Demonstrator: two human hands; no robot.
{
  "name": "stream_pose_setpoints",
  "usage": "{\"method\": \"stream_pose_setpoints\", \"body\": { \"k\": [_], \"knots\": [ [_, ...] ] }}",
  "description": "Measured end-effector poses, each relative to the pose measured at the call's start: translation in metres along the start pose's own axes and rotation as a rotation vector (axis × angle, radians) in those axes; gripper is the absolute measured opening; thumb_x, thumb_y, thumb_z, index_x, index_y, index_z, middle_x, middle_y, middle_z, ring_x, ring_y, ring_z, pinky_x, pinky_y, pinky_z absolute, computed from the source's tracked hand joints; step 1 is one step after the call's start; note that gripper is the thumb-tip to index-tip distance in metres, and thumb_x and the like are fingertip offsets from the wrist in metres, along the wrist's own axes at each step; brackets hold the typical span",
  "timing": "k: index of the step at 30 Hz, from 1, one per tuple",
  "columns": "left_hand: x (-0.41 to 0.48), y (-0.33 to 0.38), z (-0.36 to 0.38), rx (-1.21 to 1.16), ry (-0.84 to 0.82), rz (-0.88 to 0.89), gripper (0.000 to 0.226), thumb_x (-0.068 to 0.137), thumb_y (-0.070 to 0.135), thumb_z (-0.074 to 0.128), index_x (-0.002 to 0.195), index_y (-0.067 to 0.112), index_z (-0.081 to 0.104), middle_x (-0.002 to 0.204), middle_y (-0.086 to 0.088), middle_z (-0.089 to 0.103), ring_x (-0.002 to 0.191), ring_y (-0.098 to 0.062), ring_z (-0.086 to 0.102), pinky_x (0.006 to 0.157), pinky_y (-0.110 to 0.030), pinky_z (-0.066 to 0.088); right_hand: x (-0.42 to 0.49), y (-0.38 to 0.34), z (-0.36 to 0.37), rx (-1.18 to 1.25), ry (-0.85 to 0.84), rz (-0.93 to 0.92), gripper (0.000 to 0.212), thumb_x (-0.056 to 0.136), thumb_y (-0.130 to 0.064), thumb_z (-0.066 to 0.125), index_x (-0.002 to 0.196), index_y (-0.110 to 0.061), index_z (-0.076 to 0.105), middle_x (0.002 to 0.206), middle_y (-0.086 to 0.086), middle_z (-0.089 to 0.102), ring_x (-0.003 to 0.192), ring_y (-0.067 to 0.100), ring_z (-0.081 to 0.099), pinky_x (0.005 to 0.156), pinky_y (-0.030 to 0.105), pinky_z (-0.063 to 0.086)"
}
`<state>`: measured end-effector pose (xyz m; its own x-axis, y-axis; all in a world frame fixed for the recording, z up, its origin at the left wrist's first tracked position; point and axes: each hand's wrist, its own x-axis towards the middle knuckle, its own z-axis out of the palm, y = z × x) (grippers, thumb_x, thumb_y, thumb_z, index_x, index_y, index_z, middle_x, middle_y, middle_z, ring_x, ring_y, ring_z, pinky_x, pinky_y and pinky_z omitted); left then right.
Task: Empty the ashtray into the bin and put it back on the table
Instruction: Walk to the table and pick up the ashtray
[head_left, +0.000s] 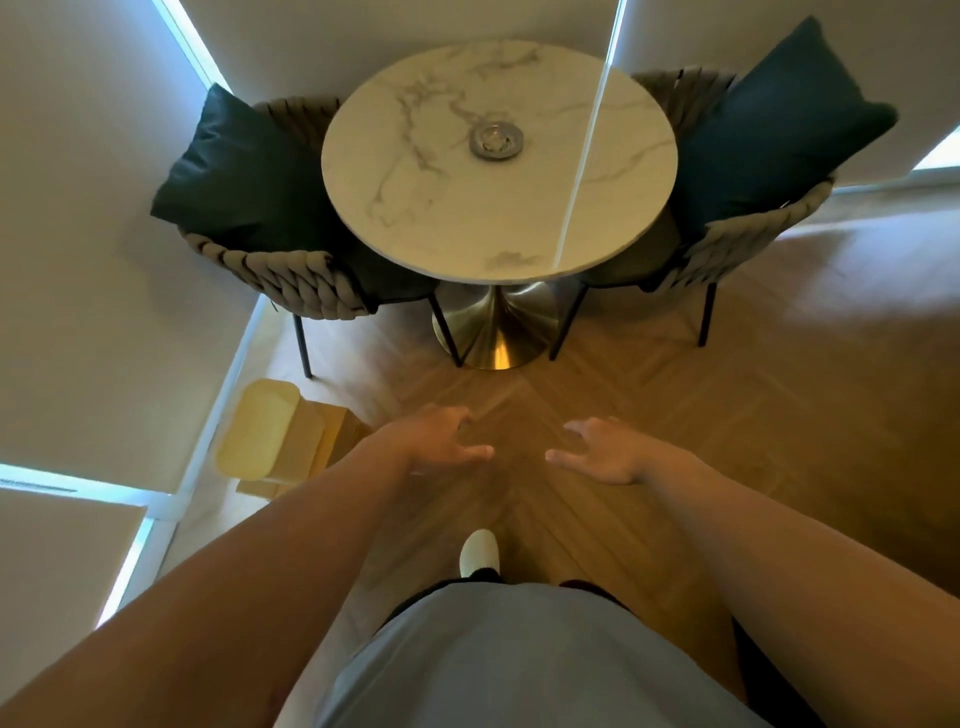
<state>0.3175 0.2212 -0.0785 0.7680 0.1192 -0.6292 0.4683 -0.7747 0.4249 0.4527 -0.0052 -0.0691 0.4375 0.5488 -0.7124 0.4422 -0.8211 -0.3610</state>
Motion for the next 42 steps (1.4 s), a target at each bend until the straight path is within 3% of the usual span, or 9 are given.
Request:
{"method": "stream_pose_setpoints", "body": {
  "k": [5,20,24,30,34,42],
  "knots": [
    [0.034,-0.008,-0.042,0.04,0.011,0.036,0.076,0.085,0.066,0.056,0.145,0.023,0.036,0.148,-0.006,0.045,0.132,-0.025,0.045,0.106,-0.045,0.042,0.028,-0.016,-0.037,0.007,0.049,-0.011,0.082,0.091,-0.064,0.05,0.155,-0.018,0.027,0.162,0.006,0.028,0.15,0.027,0.022,0.118,0.048,0.028],
    [0.139,0.005,-0.126,0.02,0.018,-0.009,0.073,0.086,0.064,0.056,0.141,0.018,0.043,0.142,-0.007,0.051,0.125,-0.024,0.052,0.101,-0.037,0.044,0.139,0.008,-0.151,-0.018,-0.051,-0.078,0.084,0.091,-0.065,0.049,0.155,-0.016,0.028,0.162,0.007,0.027,0.151,0.026,0.018,0.117,0.044,0.027],
    [0.165,0.016,-0.148,-0.019,0.028,-0.046,0.078,0.084,0.068,0.055,0.143,0.018,0.043,0.144,-0.005,0.05,0.127,-0.022,0.051,0.103,-0.039,0.044,0.167,0.016,-0.188,-0.059,-0.064,-0.095,0.086,0.09,-0.068,0.048,0.154,-0.014,0.029,0.162,0.007,0.029,0.149,0.025,0.023,0.115,0.042,0.028],
    [0.195,0.022,-0.173,-0.127,0.043,-0.082,0.077,0.083,0.068,0.055,0.142,0.02,0.042,0.144,-0.004,0.05,0.125,-0.021,0.052,0.1,-0.031,0.041,0.202,0.02,-0.23,-0.096,-0.076,-0.119,0.086,0.089,-0.069,0.048,0.152,-0.013,0.032,0.158,0.007,0.036,0.143,0.026,0.036,0.111,0.039,0.035],
    [0.218,0.017,-0.194,-0.135,0.027,-0.117,0.077,0.078,0.074,0.054,0.136,0.023,0.047,0.136,-0.005,0.056,0.116,-0.02,0.056,0.1,-0.039,0.047,0.224,0.016,-0.247,-0.088,-0.1,-0.143,0.086,0.089,-0.07,0.046,0.152,-0.014,0.032,0.156,0.008,0.039,0.139,0.026,0.041,0.112,0.038,0.036],
    [0.269,-0.01,-0.248,-0.127,-0.019,-0.087,0.082,0.074,0.076,0.055,0.139,0.026,0.043,0.142,-0.005,0.052,0.123,-0.023,0.053,0.102,-0.042,0.045,0.279,-0.006,-0.281,-0.105,-0.093,-0.09,0.089,0.089,-0.071,0.044,0.155,-0.014,0.027,0.16,0.009,0.033,0.141,0.029,0.038,0.112,0.038,0.035]
  ]
}}
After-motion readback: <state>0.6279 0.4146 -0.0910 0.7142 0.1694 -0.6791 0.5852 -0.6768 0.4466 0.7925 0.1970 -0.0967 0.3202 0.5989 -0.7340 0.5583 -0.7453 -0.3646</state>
